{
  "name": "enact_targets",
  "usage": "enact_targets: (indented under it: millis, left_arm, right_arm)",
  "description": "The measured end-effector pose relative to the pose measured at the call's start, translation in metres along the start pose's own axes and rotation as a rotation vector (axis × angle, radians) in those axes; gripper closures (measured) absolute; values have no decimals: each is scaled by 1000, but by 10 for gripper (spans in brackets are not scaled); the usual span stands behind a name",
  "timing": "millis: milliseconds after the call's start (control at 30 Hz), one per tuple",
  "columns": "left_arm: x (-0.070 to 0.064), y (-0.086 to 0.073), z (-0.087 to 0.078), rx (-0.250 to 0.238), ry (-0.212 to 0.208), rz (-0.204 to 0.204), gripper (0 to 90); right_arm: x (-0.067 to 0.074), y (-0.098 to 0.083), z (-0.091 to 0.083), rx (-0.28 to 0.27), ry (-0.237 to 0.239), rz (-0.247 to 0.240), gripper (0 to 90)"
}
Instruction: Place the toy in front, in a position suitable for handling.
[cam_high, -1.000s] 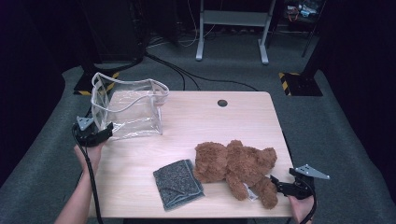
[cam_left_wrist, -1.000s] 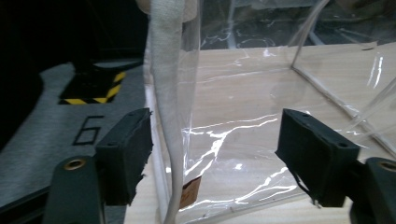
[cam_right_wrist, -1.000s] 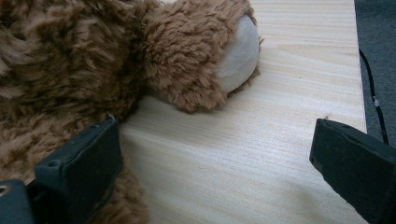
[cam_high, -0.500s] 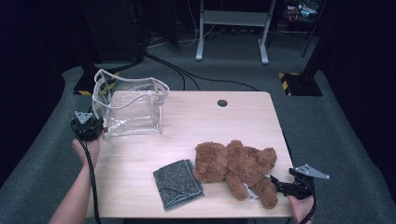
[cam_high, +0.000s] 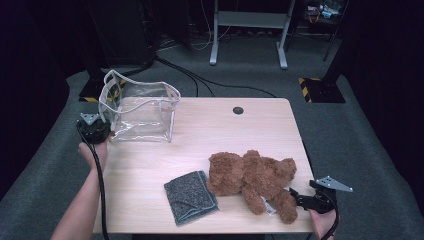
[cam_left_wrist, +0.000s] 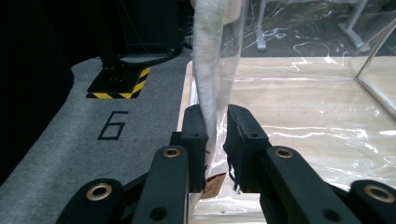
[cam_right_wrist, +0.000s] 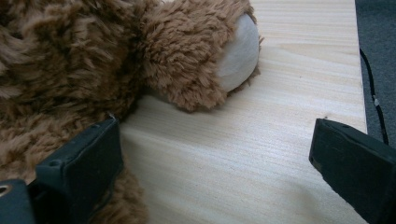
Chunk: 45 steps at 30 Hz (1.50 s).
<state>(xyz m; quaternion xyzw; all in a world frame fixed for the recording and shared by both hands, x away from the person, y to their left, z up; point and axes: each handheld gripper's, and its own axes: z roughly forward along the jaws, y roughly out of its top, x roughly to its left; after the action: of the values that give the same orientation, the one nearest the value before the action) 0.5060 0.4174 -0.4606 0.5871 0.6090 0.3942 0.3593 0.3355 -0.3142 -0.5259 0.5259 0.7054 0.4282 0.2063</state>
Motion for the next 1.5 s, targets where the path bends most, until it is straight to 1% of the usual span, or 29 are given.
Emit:
enact_targets:
  millis: [100, 133, 200, 233, 267, 333, 367, 400, 433, 467, 500, 533, 600, 633, 667, 700, 800, 833, 900, 1000, 1067, 1100, 1167, 1233, 1267, 1333, 1367, 1433, 1500]
  left_arm:
    - [1, 0, -1, 6, -2, 1, 763]
    - [1, 0, 0, -6, -3, -9, 753]
    - [2, -1, -2, 0, -11, -12, 711]
    - [2, 0, -3, 10, -13, -29, 654]
    - [2, -1, -5, 9, -13, -47, 574]
    - [0, -3, -10, 14, -17, -72, 456]
    - [-2, -4, -13, 4, -12, -63, 411]
    - [-6, -6, -17, 1, -11, -45, 388]
    - [-9, -7, -20, 0, -17, -25, 360]
    - [-13, -9, -24, -13, -21, -16, 334]
    - [-16, -10, -28, -17, -24, 0, 331]
    - [-19, -10, -32, -22, -32, 7, 314]
    - [-24, -8, -38, -38, -63, 9, 289]
    - [-28, -7, -42, -49, -66, 27, 289]
    - [-28, -7, -42, -49, -66, 27, 289]
    - [-34, -2, -50, -77, -82, 61, 288]
    - [-42, 8, -64, -139, -90, 103, 285]
    - [-44, 13, -70, -146, -94, 121, 283]
    - [-48, 23, -78, -181, -106, 146, 281]
    - [-55, 40, -87, -210, -133, 185, 279]
    - [-60, 51, -88, -214, -166, 210, 275]
    - [-63, 57, -87, -194, -185, 237, 273]
    - [-69, 68, -81, -145, -225, 272, 266]
    - [-75, 75, -72, -90, -246, 315, 271]
    - [-77, 78, -68, -61, -261, 325, 275]
    - [-82, 83, -61, -21, -264, 370, 306]
    - [-84, 85, -57, -6, -262, 382, 331]
    - [-86, 89, -52, 10, -260, 399, 375]
    - [-88, 93, -47, 30, -267, 410, 451]
  right_arm:
    - [0, 0, 0, 0, -1, 0, 22]
    - [0, 0, 0, 1, -1, 0, 22]
    - [0, 0, 0, 1, -2, 1, 22]
    - [0, 0, 0, 1, -2, 1, 22]
    - [0, 0, 0, 1, -2, 1, 22]
    - [0, 0, 0, 1, -3, 4, 22]
    - [0, 0, 0, 1, -2, 4, 22]
    - [0, 0, 0, -1, -2, 2, 22]
    - [0, 0, 0, 0, -2, 3, 22]
    - [0, 0, 0, 1, -2, 1, 23]
    - [0, 0, 0, 0, -2, -1, 23]
    - [0, 0, 0, 0, 1, -4, 23]
    - [0, 0, 0, 1, -1, -1, 23]
    - [0, 0, 0, 0, 0, -2, 23]
    - [0, 0, 0, 3, -1, -2, 23]
    - [0, 0, 0, 2, 0, -4, 23]
    - [0, 0, 0, 2, -1, 1, 23]
    - [0, 0, 0, 2, -1, 0, 23]
    - [0, 0, 1, 3, 1, 0, 23]
    - [0, 0, 1, 6, 1, 2, 24]
    - [0, 0, 1, 6, 0, 2, 24]
    - [0, 0, 1, 6, -2, 2, 24]
    - [0, 0, 1, 8, -1, 2, 25]
    - [0, 0, 1, 9, 0, 4, 25]
    - [0, 0, 1, 9, 0, 4, 24]
    - [0, 0, 1, 8, -1, 3, 25]
    - [0, 0, 1, 8, 0, 3, 26]
    - [0, 0, 1, 9, 0, 3, 26]
    - [0, 0, 1, 9, 1, 3, 27]
